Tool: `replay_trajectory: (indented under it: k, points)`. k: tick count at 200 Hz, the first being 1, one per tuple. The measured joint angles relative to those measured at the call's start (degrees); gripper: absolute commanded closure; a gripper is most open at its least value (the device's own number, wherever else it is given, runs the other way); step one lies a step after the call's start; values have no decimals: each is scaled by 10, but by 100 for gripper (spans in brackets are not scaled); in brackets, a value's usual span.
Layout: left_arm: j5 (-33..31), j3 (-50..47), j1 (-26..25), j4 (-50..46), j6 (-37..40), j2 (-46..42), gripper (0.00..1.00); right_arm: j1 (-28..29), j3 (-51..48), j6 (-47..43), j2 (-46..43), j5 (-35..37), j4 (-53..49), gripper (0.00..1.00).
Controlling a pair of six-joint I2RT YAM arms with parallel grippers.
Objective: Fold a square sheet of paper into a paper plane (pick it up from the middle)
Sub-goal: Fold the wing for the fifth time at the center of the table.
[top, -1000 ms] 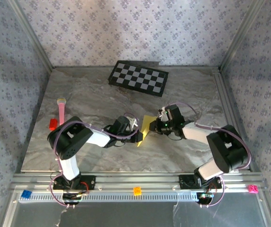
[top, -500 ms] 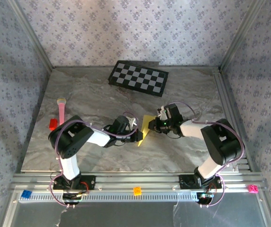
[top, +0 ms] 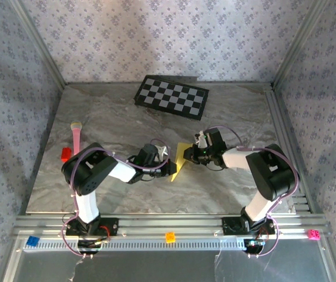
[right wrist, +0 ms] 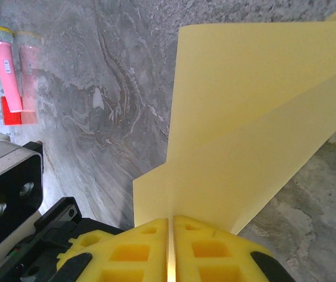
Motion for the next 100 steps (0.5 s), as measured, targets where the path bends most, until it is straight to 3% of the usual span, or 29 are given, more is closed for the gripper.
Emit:
replay_trajectory:
  k: [100]
  points:
    - [2, 0, 3, 0, -11, 1, 100, -4, 13, 0, 28, -2, 7, 87]
